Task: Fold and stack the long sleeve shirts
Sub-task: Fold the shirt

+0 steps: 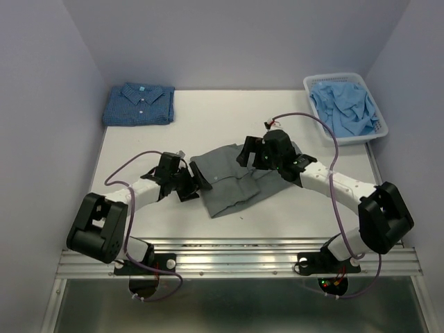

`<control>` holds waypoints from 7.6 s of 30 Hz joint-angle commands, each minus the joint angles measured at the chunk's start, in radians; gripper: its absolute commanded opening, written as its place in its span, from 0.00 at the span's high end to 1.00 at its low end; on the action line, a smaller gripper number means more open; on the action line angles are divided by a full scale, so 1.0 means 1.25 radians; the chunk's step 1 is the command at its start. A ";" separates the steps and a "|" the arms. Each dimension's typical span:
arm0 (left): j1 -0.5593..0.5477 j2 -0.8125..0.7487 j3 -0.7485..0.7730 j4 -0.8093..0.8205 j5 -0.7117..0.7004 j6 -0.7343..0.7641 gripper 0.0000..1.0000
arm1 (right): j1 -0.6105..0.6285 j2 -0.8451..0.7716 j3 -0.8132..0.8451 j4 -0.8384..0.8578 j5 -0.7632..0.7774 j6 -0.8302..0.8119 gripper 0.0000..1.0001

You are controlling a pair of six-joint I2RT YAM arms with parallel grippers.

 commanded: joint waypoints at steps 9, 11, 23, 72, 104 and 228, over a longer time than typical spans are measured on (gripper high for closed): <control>-0.008 0.121 0.006 0.139 0.015 -0.027 1.00 | 0.007 0.040 0.032 -0.050 -0.018 -0.124 0.00; -0.008 0.117 0.013 0.119 0.011 -0.018 1.00 | 0.007 0.072 0.064 -0.079 -0.009 -0.157 0.01; -0.035 0.003 0.226 -0.290 -0.124 0.028 1.00 | 0.016 0.257 0.163 -0.099 -0.094 -0.187 0.86; -0.050 -0.083 0.451 -0.489 -0.093 0.227 1.00 | 0.027 0.105 0.117 -0.256 0.154 -0.086 0.35; -0.301 0.348 0.831 -0.462 0.030 0.258 1.00 | -0.088 0.191 -0.094 -0.084 -0.019 -0.081 0.83; -0.048 0.555 0.624 -0.174 0.003 0.206 0.01 | -0.222 0.234 -0.216 0.234 -0.585 -0.110 0.00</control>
